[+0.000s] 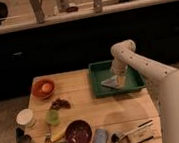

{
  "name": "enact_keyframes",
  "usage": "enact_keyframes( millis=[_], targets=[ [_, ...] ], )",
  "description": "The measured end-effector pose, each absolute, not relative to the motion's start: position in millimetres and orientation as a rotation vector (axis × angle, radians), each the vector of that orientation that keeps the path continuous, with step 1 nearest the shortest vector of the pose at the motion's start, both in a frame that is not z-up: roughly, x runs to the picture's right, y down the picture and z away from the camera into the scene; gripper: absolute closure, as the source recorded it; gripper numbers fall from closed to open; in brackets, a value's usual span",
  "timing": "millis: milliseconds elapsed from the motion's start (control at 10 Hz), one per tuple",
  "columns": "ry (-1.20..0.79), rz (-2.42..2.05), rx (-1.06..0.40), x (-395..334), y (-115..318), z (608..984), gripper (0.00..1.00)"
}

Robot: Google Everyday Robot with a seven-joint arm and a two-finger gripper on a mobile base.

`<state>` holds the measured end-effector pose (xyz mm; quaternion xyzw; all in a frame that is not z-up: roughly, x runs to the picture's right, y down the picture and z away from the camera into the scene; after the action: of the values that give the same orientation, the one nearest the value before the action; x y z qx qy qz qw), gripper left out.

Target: Place towel in table surface

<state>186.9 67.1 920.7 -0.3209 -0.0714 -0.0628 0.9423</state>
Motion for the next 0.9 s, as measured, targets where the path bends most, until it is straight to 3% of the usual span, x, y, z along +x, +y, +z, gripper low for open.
enact_keyframes(
  millis=[700,800,900],
  targets=[
    [-0.176,-0.131,-0.696,184.5,90.4,942.7,0.22],
    [-0.181,-0.130,-0.696,184.4,91.5,946.2,0.27],
    [-0.191,-0.129,-0.698,183.5,93.1,953.4,0.41]
  ],
)
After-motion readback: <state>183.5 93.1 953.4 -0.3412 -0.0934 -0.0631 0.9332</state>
